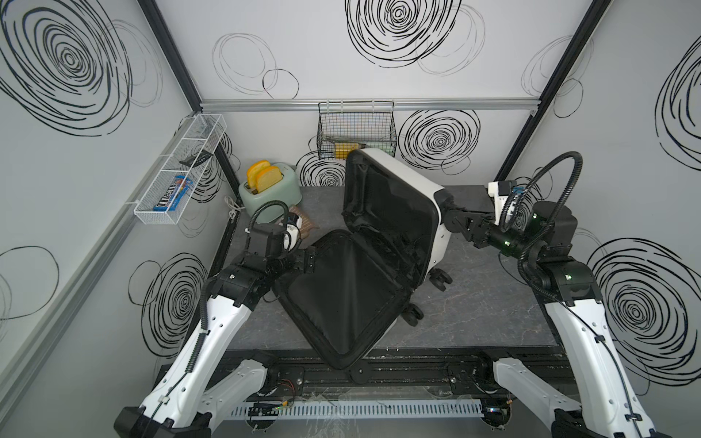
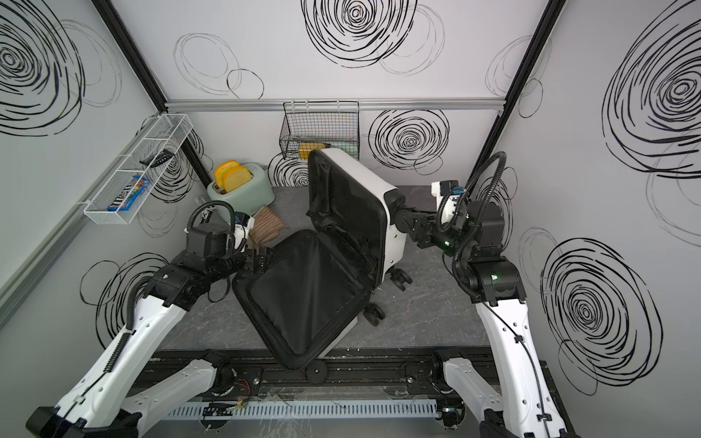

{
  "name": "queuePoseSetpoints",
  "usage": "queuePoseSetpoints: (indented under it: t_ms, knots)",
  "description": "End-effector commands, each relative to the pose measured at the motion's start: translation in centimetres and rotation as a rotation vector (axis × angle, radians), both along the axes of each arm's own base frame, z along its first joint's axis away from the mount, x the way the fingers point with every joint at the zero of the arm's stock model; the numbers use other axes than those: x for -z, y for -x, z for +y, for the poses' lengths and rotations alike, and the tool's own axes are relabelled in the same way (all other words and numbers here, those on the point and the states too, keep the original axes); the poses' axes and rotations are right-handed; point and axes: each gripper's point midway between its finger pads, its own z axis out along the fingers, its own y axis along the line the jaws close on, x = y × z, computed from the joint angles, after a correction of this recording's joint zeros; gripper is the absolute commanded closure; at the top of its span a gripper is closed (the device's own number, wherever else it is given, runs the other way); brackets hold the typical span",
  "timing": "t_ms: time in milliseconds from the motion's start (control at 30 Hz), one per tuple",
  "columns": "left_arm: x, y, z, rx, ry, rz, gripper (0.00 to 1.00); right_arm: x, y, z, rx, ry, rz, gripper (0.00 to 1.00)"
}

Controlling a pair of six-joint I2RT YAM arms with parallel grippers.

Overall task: Open the suitcase zippers
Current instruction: Open the suitcase at the center of the board.

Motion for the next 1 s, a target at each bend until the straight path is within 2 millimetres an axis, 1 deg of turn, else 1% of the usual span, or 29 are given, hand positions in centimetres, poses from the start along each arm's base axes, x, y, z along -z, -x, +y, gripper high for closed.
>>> queuePoseSetpoints:
  t_ms: [0, 67, 133, 200, 267, 300, 367, 400, 500, 600, 700, 833, 967]
  knots:
    - [2.3, 0.0, 0.2, -0.06, 0.042, 0.072, 0.1, -3.7, 0.0, -2.2, 0.095, -0.067, -0.13, 1.0]
    - [4.1, 0.1, 0.9, -0.112, 0.024, 0.122, 0.1, -3.4, -0.3, -3.4, 0.144, -0.07, -0.135, 1.0]
    - [5.1, 0.0, 0.9, -0.127, 0.027, 0.152, 0.09, -2.6, -0.9, -5.0, 0.203, -0.08, -0.135, 1.0]
    - [5.6, -0.4, 0.5, -0.119, 0.038, 0.152, 0.1, -1.9, -1.6, -6.6, 0.265, -0.105, -0.135, 1.0]
    - [6.2, -0.8, -0.2, -0.097, 0.06, 0.159, 0.1, -1.0, -2.2, -7.7, 0.303, -0.15, -0.133, 1.0]
    - [6.6, -1.0, -0.6, -0.084, 0.075, 0.171, 0.1, -0.3, -2.6, -8.4, 0.325, -0.184, -0.124, 1.0]
    - [7.2, -1.2, -1.3, -0.065, 0.093, 0.189, 0.1, 0.6, -2.8, -9.3, 0.358, -0.218, -0.113, 1.0]
    - [7.3, -1.3, -1.6, -0.059, 0.101, 0.188, 0.11, 1.4, -2.8, -10.0, 0.383, -0.23, -0.106, 1.0]
    - [7.4, -1.9, -2.5, -0.039, 0.116, 0.175, 0.11, 3.5, -3.2, -11.9, 0.455, -0.278, -0.093, 1.0]
    - [7.4, -2.5, -3.2, -0.025, 0.112, 0.165, 0.11, 4.5, -4.2, -13.6, 0.49, -0.346, -0.11, 1.0]
    - [6.9, -3.1, -3.8, -0.012, 0.112, 0.143, 0.12, 4.5, -5.4, -15.6, 0.536, -0.364, -0.133, 1.0]
    - [5.8, -4.0, -4.3, -0.013, 0.133, 0.099, 0.11, 4.4, -6.9, -19.1, 0.615, -0.378, -0.171, 1.0]
    - [5.4, -4.5, -4.9, -0.006, 0.131, 0.081, 0.11, 5.7, -8.5, -21.3, 0.651, -0.389, -0.173, 1.0]
